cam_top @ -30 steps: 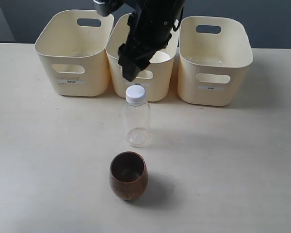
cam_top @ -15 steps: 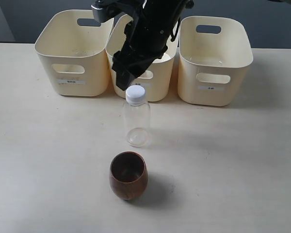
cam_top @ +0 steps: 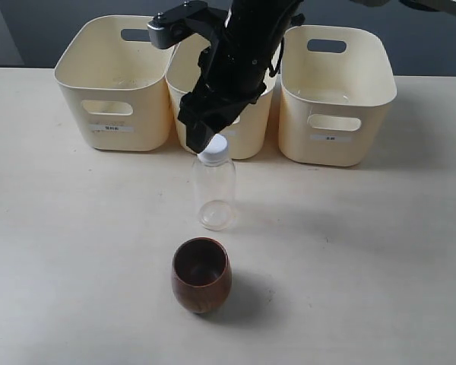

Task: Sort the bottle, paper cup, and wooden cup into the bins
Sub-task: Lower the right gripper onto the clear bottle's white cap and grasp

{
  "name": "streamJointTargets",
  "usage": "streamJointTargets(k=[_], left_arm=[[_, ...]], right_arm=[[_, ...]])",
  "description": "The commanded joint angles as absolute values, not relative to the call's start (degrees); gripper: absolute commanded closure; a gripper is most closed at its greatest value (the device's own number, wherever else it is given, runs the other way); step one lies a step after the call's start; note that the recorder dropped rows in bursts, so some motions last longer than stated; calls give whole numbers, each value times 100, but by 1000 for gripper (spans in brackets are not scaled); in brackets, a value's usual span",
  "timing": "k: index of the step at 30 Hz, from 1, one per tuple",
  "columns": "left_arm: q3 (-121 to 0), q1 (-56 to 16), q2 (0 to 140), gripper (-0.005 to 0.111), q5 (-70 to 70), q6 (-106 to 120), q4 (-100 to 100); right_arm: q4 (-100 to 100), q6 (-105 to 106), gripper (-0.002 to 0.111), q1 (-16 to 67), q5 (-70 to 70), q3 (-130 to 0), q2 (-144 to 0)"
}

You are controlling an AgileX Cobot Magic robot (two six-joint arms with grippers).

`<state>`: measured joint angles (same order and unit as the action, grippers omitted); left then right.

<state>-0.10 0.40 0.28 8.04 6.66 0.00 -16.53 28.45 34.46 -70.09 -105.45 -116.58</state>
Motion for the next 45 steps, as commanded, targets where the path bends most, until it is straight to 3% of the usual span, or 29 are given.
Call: streamJointTargets(k=[1,45], left_arm=[[0,43,0,107,774,658,0],[0,43,0,107,774,658,0]], right_arm=[[-1717,2829,40,3437,-6996,-10529,-11623],[-1568,2848,40,3505,-6996,-10308,-11857]])
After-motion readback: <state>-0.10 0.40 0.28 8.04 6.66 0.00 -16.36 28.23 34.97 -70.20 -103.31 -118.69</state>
